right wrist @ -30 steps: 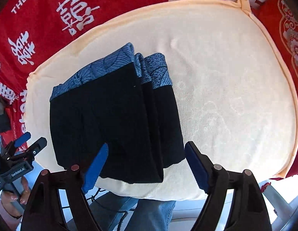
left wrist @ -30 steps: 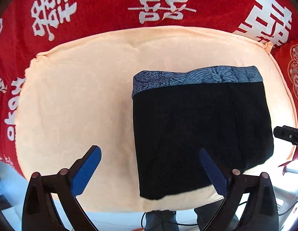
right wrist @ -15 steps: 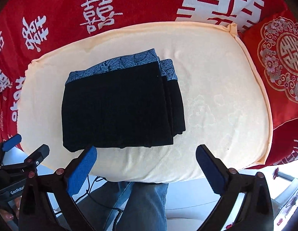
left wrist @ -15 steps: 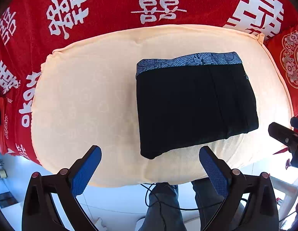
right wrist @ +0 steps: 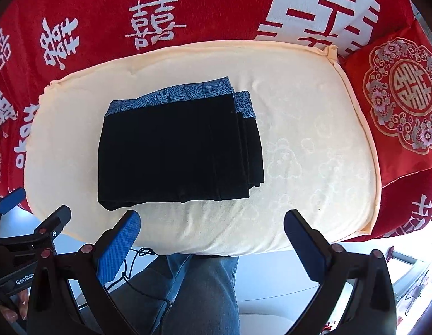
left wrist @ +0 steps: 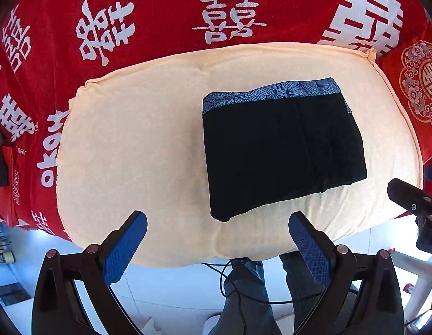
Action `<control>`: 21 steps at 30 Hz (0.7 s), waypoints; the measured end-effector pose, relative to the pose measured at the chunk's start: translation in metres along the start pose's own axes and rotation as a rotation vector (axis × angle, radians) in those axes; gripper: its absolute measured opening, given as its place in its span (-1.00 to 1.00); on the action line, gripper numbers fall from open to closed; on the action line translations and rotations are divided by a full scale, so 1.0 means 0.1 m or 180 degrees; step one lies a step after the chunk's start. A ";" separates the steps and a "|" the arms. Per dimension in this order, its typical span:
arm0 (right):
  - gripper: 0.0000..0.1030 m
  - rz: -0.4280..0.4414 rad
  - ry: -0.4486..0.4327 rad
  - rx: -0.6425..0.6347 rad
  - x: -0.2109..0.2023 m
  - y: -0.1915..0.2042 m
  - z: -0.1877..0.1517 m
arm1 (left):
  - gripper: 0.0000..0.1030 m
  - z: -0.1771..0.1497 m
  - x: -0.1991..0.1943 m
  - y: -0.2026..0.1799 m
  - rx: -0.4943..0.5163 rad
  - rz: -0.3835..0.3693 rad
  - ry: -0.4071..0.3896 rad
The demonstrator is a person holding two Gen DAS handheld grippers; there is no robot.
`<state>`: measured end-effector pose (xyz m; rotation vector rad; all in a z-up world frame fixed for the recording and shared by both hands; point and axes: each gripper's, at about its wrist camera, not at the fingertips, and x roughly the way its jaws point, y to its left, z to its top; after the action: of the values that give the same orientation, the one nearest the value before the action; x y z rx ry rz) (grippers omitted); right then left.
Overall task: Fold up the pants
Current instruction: 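Release the square bundle and withdraw both tools above it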
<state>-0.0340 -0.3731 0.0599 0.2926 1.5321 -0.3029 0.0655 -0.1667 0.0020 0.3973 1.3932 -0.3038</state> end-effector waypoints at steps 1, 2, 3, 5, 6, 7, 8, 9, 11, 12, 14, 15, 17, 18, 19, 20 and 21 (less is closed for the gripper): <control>0.99 0.0001 -0.0004 0.0002 -0.01 0.01 0.00 | 0.98 0.00 -0.02 -0.01 0.0015 0.0001 -0.0009; 0.99 0.0001 -0.0007 0.0001 -0.02 0.01 0.00 | 0.98 0.00 -0.03 -0.01 0.0026 0.0000 -0.0020; 0.99 -0.0004 -0.0007 0.0000 -0.02 0.02 0.00 | 0.98 0.00 -0.05 -0.02 0.0040 -0.0005 -0.0039; 0.99 -0.0008 -0.0020 0.0003 -0.04 0.04 -0.02 | 0.98 0.00 -0.07 -0.02 0.0046 0.0005 -0.0061; 0.99 -0.0014 -0.0027 -0.0003 -0.05 0.05 -0.02 | 0.98 0.00 -0.07 -0.02 0.0046 -0.0001 -0.0064; 0.99 -0.0024 -0.0032 -0.0007 -0.06 0.06 -0.03 | 0.98 0.00 -0.08 -0.01 0.0039 -0.0012 -0.0067; 0.99 -0.0034 -0.0035 -0.0014 -0.07 0.07 -0.03 | 0.98 0.00 -0.08 -0.01 0.0029 -0.0018 -0.0068; 0.99 -0.0040 -0.0037 -0.0020 -0.08 0.08 -0.03 | 0.98 0.00 -0.08 0.00 0.0023 -0.0025 -0.0069; 0.99 -0.0055 -0.0048 -0.0025 -0.09 0.08 -0.04 | 0.98 -0.01 -0.09 0.02 0.0015 -0.0033 -0.0082; 0.99 -0.0060 -0.0049 -0.0030 -0.10 0.08 -0.03 | 0.98 -0.01 -0.10 0.02 0.0016 -0.0036 -0.0091; 0.99 -0.0067 -0.0053 -0.0027 -0.10 0.09 -0.04 | 0.98 -0.02 -0.11 0.02 0.0027 -0.0042 -0.0101; 0.99 -0.0072 -0.0056 -0.0027 -0.11 0.09 -0.04 | 0.98 -0.02 -0.12 0.02 0.0034 -0.0044 -0.0111; 0.99 -0.0081 -0.0059 -0.0028 -0.12 0.10 -0.05 | 0.98 -0.02 -0.13 0.02 0.0037 -0.0048 -0.0130; 0.99 -0.0088 -0.0062 -0.0025 -0.13 0.10 -0.05 | 0.98 -0.02 -0.14 0.02 0.0037 -0.0049 -0.0142; 0.99 -0.0087 -0.0063 -0.0021 -0.13 0.11 -0.05 | 0.98 -0.02 -0.15 0.02 0.0037 -0.0052 -0.0150; 0.99 -0.0084 -0.0067 -0.0010 -0.14 0.10 -0.06 | 0.98 -0.03 -0.15 0.03 0.0037 -0.0056 -0.0157; 0.99 -0.0085 -0.0068 -0.0003 -0.15 0.10 -0.06 | 0.98 -0.03 -0.16 0.03 0.0038 -0.0057 -0.0159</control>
<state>-0.0359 -0.3611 0.0746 0.2678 1.5160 -0.3253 0.0619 -0.1633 0.0174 0.3848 1.3471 -0.3347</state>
